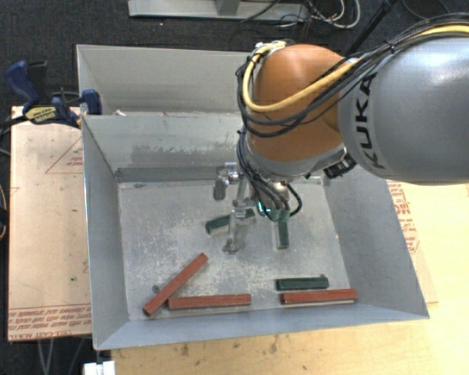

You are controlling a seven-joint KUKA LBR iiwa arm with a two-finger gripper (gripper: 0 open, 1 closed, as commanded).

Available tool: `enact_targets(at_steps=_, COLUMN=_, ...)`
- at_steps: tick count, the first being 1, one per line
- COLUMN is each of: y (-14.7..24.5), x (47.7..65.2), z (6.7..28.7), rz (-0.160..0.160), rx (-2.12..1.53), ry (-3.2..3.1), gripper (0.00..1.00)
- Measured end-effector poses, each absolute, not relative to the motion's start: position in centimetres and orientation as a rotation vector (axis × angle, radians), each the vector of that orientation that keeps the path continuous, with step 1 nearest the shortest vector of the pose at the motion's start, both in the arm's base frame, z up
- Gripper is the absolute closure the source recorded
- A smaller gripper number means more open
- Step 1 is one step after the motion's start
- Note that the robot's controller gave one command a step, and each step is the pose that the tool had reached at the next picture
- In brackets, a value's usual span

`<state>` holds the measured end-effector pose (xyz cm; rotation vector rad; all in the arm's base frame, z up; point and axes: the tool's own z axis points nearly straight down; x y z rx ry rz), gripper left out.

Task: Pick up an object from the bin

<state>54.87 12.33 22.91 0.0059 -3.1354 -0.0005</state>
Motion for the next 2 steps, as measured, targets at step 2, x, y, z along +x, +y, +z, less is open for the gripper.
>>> enact_targets(at_steps=2, y=13.8, x=54.3, z=19.1, rz=-0.003, rx=0.039, ry=-3.151, gripper=0.0)
